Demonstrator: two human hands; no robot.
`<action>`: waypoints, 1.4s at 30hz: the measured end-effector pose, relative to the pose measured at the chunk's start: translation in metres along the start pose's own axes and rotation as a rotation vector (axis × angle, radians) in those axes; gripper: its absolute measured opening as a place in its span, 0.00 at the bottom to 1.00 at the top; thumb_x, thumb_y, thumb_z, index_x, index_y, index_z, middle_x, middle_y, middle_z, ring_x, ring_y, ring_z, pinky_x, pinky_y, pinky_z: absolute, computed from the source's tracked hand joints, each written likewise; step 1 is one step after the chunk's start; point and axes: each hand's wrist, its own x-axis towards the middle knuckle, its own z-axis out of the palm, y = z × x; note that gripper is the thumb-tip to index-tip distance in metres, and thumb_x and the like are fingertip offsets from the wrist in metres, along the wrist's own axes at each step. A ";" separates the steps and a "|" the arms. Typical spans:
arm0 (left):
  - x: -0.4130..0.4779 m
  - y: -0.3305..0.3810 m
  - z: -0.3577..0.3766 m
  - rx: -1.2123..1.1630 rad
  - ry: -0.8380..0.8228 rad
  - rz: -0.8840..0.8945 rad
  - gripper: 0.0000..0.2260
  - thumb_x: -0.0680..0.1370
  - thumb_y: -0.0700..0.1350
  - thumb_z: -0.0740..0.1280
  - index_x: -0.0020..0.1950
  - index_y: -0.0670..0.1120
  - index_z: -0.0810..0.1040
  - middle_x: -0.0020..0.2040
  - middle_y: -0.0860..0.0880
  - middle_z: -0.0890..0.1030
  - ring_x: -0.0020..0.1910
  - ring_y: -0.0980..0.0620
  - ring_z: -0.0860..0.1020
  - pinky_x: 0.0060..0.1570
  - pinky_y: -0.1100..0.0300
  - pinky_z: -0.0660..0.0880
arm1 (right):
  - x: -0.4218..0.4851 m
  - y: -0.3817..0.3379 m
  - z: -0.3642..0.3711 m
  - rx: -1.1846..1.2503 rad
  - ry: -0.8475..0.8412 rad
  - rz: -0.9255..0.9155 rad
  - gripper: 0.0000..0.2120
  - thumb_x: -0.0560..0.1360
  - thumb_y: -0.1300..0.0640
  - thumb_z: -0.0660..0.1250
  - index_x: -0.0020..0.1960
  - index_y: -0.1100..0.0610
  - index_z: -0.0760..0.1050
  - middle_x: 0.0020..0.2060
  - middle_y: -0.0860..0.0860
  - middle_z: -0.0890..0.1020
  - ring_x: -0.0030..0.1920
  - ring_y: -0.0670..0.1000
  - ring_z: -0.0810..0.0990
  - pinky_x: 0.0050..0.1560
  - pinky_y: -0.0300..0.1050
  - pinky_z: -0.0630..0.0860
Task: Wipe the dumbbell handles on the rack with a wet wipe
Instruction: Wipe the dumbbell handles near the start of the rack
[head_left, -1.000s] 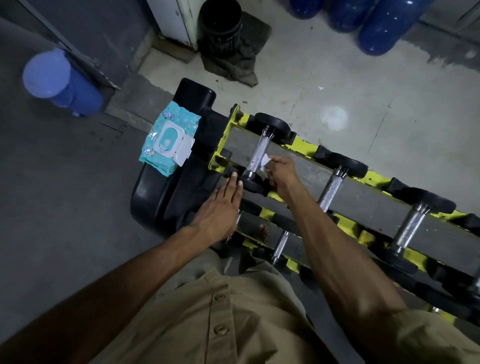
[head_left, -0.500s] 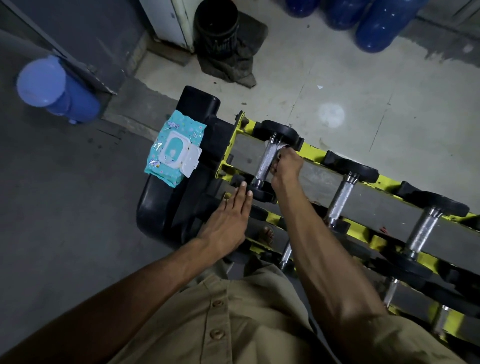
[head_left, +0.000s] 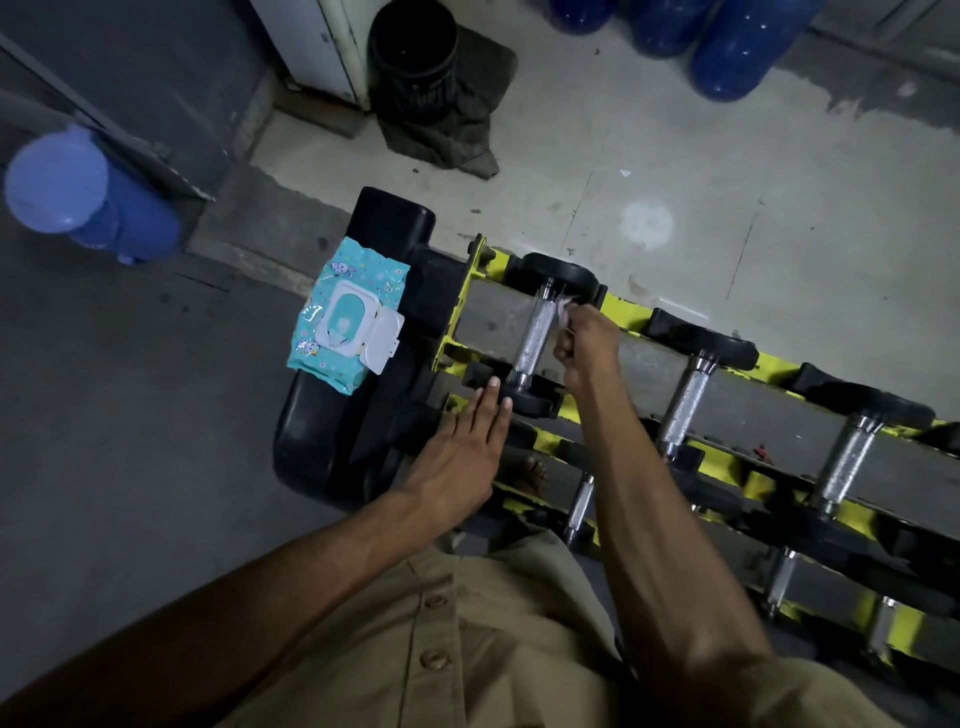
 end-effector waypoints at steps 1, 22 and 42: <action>0.000 0.000 0.001 0.003 -0.002 0.003 0.43 0.82 0.45 0.63 0.83 0.36 0.35 0.81 0.32 0.31 0.84 0.36 0.41 0.82 0.43 0.53 | -0.004 0.005 0.001 0.006 0.054 -0.076 0.13 0.80 0.65 0.64 0.38 0.54 0.73 0.26 0.48 0.70 0.22 0.46 0.63 0.23 0.37 0.58; -0.003 -0.003 -0.002 -0.066 0.025 0.031 0.39 0.85 0.45 0.60 0.83 0.36 0.35 0.81 0.32 0.32 0.84 0.35 0.42 0.81 0.42 0.56 | -0.028 -0.047 0.012 -1.993 -0.328 -1.133 0.15 0.78 0.63 0.62 0.62 0.53 0.79 0.56 0.51 0.84 0.44 0.60 0.85 0.35 0.47 0.74; -0.001 -0.008 0.006 -0.071 0.046 0.040 0.39 0.83 0.47 0.63 0.85 0.37 0.41 0.84 0.33 0.39 0.84 0.36 0.46 0.81 0.43 0.55 | -0.060 -0.007 -0.002 -1.976 -0.672 -1.066 0.08 0.81 0.52 0.65 0.56 0.56 0.76 0.48 0.53 0.80 0.42 0.60 0.83 0.36 0.48 0.77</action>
